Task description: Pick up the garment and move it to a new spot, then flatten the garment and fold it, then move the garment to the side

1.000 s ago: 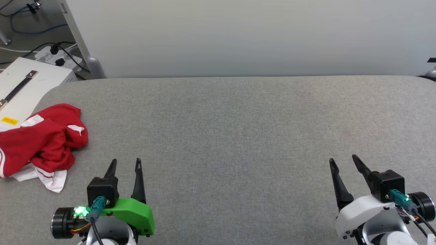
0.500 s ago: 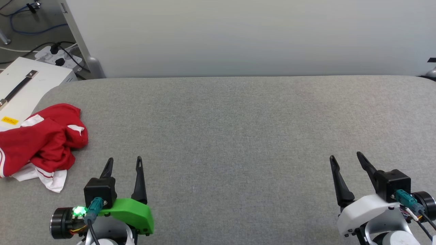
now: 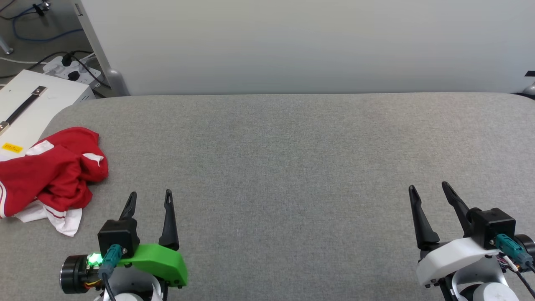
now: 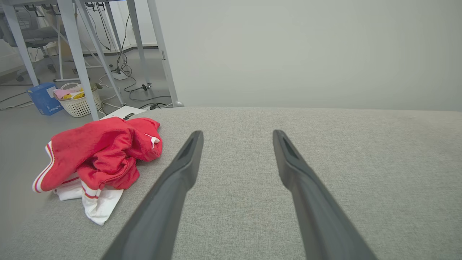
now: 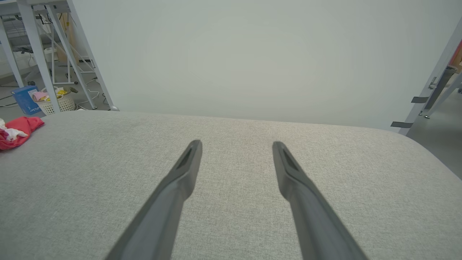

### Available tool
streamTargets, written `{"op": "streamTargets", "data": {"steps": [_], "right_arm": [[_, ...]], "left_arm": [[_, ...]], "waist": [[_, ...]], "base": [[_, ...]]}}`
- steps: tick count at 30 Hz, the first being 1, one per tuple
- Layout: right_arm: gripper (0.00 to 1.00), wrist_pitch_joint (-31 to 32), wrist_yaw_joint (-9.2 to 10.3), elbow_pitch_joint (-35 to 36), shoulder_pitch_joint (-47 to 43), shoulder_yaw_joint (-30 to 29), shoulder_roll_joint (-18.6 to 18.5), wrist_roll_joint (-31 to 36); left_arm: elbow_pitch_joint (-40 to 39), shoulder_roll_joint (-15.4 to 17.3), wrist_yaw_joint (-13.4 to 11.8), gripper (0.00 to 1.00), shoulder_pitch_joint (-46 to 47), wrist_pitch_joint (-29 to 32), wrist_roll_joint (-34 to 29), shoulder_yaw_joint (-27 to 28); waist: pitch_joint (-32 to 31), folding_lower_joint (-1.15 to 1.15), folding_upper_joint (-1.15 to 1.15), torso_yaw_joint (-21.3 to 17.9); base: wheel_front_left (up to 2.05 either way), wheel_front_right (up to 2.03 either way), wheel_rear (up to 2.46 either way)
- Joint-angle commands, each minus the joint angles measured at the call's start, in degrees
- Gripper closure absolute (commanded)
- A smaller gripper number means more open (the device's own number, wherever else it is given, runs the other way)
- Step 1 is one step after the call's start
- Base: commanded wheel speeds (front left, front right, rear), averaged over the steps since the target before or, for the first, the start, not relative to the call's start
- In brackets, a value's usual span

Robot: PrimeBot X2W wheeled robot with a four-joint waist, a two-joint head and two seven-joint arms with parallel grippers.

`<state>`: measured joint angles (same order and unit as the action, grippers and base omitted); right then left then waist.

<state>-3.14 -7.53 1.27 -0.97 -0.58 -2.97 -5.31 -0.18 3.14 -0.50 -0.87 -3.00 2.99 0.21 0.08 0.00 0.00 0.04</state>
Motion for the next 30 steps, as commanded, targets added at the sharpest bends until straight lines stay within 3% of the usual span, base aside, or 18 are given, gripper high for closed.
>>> {"op": "streamTargets", "data": {"steps": [1,30], "right_arm": [[0.00,-0.67,0.01,0.55,-0.13,-0.24,0.03,-0.64],[0.00,-4.07,0.02,-0.51,-1.52,0.22,0.05,-4.10]], "left_arm": [[0.02,-0.06,-0.19,0.00,0.12,-0.65,0.60,0.18],[1.85,-0.12,-0.40,0.00,-0.40,-4.10,3.29,0.42]], "waist": [[0.01,0.00,0.00,0.00],[0.20,0.00,0.00,0.13]], "base": [[0.00,0.00,0.00],[0.00,0.00,0.00]]}}
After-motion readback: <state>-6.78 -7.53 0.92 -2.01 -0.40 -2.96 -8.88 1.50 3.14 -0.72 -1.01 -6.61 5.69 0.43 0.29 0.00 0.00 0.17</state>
